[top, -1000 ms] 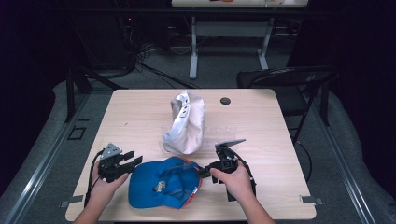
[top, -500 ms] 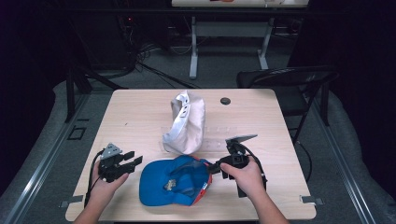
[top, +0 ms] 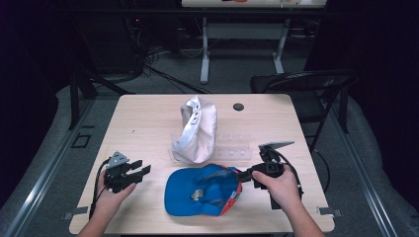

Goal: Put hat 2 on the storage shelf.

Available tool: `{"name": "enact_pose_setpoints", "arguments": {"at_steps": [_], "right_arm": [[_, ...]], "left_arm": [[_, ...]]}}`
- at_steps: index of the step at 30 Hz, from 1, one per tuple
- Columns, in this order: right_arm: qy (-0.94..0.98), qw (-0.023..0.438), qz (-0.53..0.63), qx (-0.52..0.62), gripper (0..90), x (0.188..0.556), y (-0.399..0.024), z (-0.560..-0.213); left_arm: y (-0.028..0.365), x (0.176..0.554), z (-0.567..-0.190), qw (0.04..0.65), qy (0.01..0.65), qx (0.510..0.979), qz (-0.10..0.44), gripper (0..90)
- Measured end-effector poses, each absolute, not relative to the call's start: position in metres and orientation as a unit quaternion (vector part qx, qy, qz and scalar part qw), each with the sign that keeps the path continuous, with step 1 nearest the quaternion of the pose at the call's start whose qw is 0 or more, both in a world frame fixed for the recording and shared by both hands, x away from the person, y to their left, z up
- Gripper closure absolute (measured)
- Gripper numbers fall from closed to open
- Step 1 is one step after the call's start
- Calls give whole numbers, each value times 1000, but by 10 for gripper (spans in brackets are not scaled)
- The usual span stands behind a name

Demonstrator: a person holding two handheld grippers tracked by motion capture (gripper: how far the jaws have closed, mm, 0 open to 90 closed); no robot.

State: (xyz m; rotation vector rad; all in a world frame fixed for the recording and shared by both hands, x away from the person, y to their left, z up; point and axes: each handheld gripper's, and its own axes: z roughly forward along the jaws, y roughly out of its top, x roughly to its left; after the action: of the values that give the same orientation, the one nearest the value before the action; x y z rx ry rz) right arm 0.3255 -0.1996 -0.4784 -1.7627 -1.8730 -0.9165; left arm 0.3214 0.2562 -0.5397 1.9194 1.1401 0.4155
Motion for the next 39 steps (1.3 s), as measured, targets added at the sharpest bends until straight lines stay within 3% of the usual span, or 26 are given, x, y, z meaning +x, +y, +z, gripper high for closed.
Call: {"name": "enact_pose_setpoints", "arguments": {"at_steps": [14, 39], "right_arm": [[-668, 181, -325, -645, 781, 323, -226, -458], [-639, 231, -383, -625, 782, 330, -232, -413]], "left_arm": [[256, 322, -540, 419, 455, 767, 167, 550], [258, 323, -541, 417, 458, 768, 166, 550]]}}
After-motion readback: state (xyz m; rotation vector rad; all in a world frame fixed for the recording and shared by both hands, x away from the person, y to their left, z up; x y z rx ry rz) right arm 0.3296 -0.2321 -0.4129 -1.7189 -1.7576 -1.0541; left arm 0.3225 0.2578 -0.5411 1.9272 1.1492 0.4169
